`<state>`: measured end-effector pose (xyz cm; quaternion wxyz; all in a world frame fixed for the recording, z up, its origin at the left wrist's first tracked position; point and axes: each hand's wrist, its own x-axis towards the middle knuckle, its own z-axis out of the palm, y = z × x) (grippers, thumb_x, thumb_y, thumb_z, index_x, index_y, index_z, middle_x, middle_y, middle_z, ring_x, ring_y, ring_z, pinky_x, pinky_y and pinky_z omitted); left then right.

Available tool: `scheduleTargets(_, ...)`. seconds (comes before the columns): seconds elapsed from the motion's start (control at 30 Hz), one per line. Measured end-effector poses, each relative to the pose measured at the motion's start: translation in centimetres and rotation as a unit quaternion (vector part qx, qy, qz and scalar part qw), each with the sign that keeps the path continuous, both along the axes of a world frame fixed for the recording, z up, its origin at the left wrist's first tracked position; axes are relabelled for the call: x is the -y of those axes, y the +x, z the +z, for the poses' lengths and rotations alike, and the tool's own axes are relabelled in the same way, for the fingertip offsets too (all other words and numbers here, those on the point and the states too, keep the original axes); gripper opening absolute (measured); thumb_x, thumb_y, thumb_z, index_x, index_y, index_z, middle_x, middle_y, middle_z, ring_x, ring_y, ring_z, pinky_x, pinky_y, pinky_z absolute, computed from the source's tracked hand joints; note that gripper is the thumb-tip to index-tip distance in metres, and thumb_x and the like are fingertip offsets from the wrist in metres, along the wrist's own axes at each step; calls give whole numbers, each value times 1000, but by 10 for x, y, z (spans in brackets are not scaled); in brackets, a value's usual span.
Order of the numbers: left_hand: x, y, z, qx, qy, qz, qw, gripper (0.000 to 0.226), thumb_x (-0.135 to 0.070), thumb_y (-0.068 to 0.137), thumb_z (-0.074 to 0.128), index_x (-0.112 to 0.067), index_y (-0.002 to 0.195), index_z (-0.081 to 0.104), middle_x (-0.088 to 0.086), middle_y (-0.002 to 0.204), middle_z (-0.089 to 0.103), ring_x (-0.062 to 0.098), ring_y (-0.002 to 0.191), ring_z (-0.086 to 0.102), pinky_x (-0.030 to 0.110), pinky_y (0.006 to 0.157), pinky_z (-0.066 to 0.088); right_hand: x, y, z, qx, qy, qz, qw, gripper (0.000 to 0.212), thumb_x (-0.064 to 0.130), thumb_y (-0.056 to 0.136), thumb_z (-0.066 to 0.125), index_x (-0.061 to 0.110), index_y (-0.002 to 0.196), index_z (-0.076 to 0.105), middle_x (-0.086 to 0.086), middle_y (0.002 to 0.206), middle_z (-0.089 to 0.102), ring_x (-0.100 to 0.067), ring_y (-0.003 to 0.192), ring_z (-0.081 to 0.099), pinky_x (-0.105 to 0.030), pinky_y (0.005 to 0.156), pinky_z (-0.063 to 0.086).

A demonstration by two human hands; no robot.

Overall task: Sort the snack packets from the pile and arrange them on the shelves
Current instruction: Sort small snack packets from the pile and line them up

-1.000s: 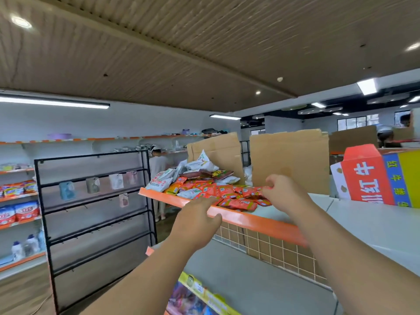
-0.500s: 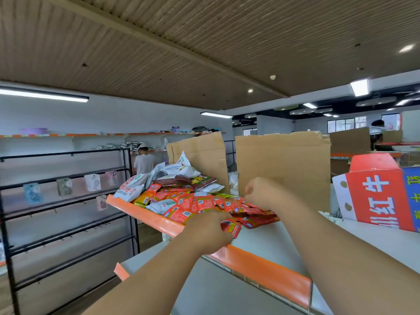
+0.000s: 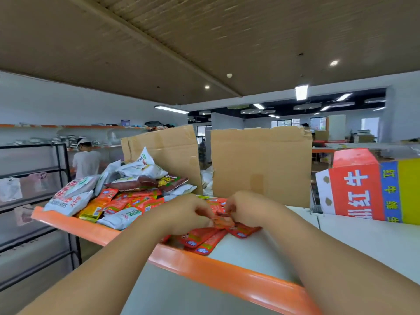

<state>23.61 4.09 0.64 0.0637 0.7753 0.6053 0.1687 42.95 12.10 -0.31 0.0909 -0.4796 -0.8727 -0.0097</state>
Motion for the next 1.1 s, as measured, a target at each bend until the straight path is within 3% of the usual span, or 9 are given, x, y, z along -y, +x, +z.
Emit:
scheduleTargets(0.23,-42,-8,17,69,76,-76,992,36,-38,98,64,-12,73,58,-9,60,40,7,56,37,32,57,30,10,36,26,-185,81,-134,970,28,18,96,58,17,70,50,-1,60,50,-17,53,45,-31,50,28)
scheduleTargets(0.4,-69,20,37,150,89,-158,972,24,-41,95,66,-21,81,69,3,67,57,10,57,46,35,58,39,41,75,52,-265,97,-221,934,19,20,97,58,4,87,61,-15,79,62,-24,68,53,-31,57,34)
scheduleTargets(0.57,-77,84,41,197,53,-257,944,10,-32,95,70,-24,90,73,6,87,74,11,60,55,34,60,47,84,122,61,-315,119,-297,894,23,18,99,58,18,76,56,-1,66,51,-17,58,46,-27,56,33)
scheduleTargets(0.67,-71,124,45,174,17,-315,933,8,-30,97,68,-28,93,74,-3,88,75,-3,52,54,24,58,43,109,150,62,-359,133,-337,860,10,21,99,59,26,97,66,-4,78,68,-20,65,57,-27,55,40)
scheduleTargets(0.73,-68,150,50,125,-9,-343,931,10,-32,97,67,-31,101,76,-7,97,74,-1,70,60,24,69,45,121,169,61,-388,119,-364,838,15,20,99,58,22,107,71,-12,90,73,-24,69,63,-28,55,45)
scheduleTargets(0.8,-64,173,52,41,-15,-351,935,23,-27,97,66,-33,117,74,-11,114,68,9,94,61,26,83,47,132,188,56,-363,91,-408,833,21,21,98,59,19,116,70,-14,101,73,-25,76,66,-33,64,52)
scheduleTargets(0.93,-50,208,45,-145,0,-324,935,35,-28,102,57,-27,136,63,-3,138,60,20,114,59,26,89,49,145,213,37,-120,-11,-524,843,37,31,97,62,14,129,64,-10,124,66,-28,100,64,-31,77,52)
scheduleTargets(1.03,-38,219,34,-213,-116,-296,924,45,-41,101,56,-24,143,56,2,120,59,26,87,66,28,66,53,154,204,36,-56,-104,-512,851,45,46,97,60,11,125,65,-12,104,70,-30,88,68,-35,75,58)
scheduleTargets(1.1,-35,221,29,-222,-164,-288,917,53,-46,94,67,-30,143,55,3,117,56,26,83,65,34,78,60,155,197,39,21,-159,-489,857,51,53,96,58,13,129,63,-8,102,68,-27,90,68,-39,88,59)
